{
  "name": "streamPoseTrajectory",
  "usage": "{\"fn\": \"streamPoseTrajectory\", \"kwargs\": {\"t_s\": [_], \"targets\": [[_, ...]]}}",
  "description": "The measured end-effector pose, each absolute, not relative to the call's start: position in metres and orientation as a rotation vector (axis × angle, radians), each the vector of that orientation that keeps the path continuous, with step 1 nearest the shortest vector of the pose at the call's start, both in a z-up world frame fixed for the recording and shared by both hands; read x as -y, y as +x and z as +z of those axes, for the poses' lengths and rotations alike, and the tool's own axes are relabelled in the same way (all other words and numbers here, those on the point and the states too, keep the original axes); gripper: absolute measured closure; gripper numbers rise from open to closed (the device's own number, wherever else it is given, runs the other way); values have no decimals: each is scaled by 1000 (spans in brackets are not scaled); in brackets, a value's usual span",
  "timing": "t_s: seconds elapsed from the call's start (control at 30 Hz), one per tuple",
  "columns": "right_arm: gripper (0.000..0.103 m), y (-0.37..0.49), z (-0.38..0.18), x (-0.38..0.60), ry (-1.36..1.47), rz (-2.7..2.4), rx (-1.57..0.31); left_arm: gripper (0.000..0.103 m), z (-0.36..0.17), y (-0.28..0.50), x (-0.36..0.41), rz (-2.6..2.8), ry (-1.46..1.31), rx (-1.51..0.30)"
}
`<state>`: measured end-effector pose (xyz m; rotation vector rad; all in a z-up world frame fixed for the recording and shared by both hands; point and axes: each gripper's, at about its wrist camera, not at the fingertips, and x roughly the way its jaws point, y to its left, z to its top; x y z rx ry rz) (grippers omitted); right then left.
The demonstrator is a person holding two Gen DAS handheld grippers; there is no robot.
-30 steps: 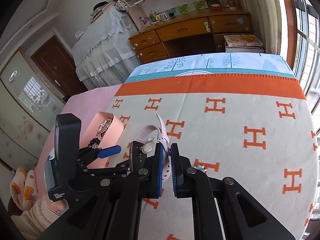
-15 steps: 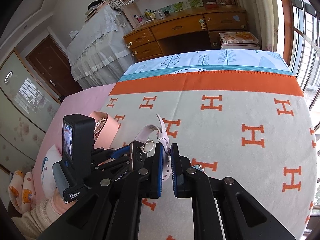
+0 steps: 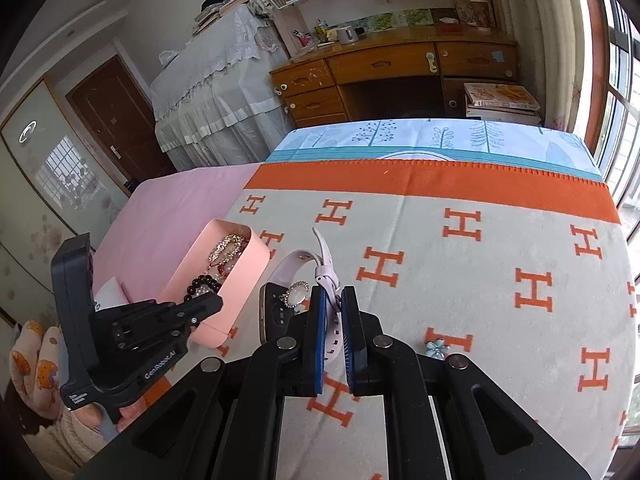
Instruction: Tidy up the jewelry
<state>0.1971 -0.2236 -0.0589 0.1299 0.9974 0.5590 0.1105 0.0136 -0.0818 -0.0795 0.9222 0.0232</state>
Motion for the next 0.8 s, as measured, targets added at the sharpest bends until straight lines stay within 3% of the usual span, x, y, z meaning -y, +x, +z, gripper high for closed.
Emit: {"fn": "streamPoseTrajectory", "kwargs": {"t_s": [0.33, 0.43, 0.5, 0.8], "targets": [[95, 191, -52, 179, 101, 587, -989, 100, -73, 87, -40, -29, -131, -946], [95, 190, -52, 179, 104, 582, -991, 82, -81, 95, -24, -56, -117, -958], [95, 191, -53, 182, 109, 576, -992, 61, -86, 100, -13, -65, -101, -961], [95, 191, -65, 212, 148, 531, -1010, 58, -119, 140, 23, -47, -49, -1013]]}}
